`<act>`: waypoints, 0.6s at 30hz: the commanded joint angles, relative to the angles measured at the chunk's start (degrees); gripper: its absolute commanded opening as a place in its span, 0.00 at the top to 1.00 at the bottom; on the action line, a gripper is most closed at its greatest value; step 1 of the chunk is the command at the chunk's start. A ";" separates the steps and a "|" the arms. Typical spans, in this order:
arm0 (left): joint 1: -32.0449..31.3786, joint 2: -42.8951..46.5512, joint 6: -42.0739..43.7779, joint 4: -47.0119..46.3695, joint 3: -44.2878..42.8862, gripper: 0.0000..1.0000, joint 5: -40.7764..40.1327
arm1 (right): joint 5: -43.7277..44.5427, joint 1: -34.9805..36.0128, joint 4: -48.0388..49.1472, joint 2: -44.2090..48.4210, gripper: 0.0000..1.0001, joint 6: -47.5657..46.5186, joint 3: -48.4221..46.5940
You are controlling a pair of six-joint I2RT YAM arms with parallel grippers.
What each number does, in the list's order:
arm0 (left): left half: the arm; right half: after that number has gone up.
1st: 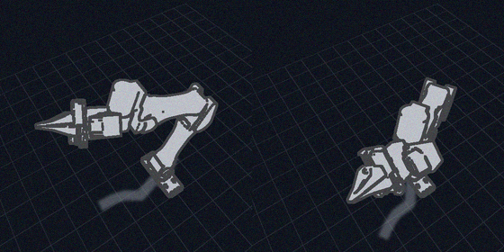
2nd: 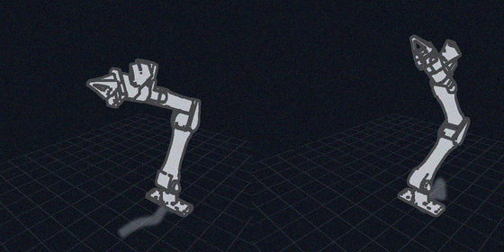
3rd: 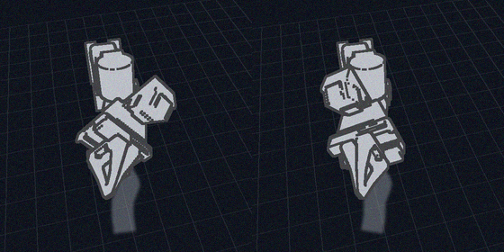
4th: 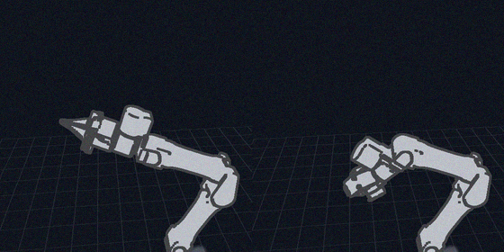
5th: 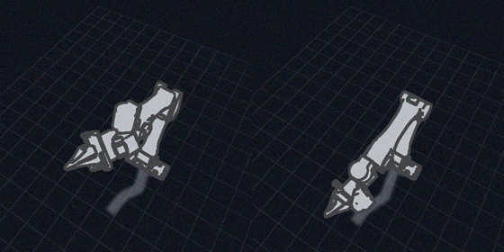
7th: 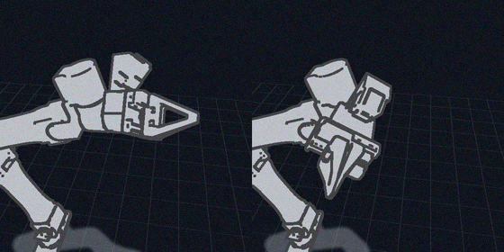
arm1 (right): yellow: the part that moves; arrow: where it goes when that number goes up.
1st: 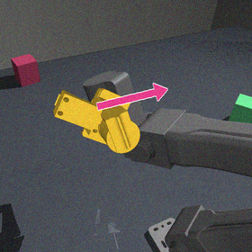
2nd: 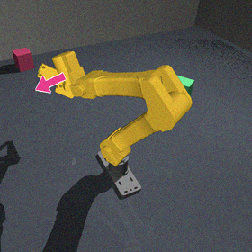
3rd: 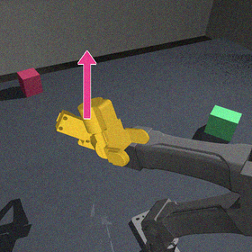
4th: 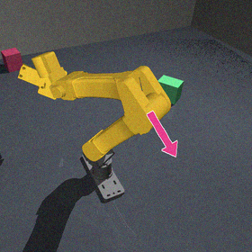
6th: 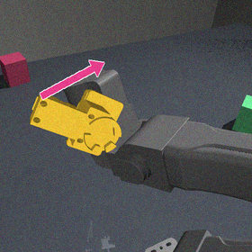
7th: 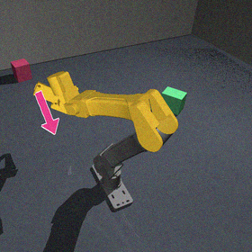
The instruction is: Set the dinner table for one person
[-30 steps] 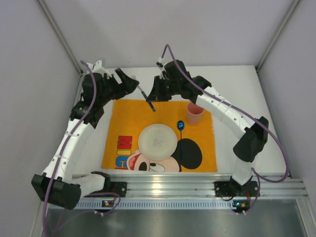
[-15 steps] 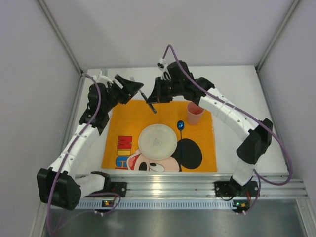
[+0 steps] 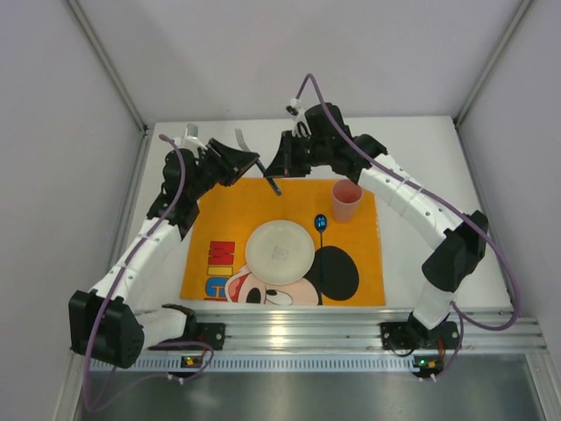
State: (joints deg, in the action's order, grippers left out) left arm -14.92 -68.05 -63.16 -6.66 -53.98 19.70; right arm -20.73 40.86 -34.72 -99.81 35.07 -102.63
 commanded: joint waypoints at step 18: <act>-2.57 -3.40 3.37 4.45 -4.99 1.00 -0.72 | -3.35 -1.31 5.98 3.75 1.00 0.35 3.40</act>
State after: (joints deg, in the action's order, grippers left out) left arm -17.52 -71.88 -62.83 -5.37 -55.27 20.03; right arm -22.44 40.69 -32.23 -99.72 35.07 -98.87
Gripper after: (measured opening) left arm 0.089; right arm 0.047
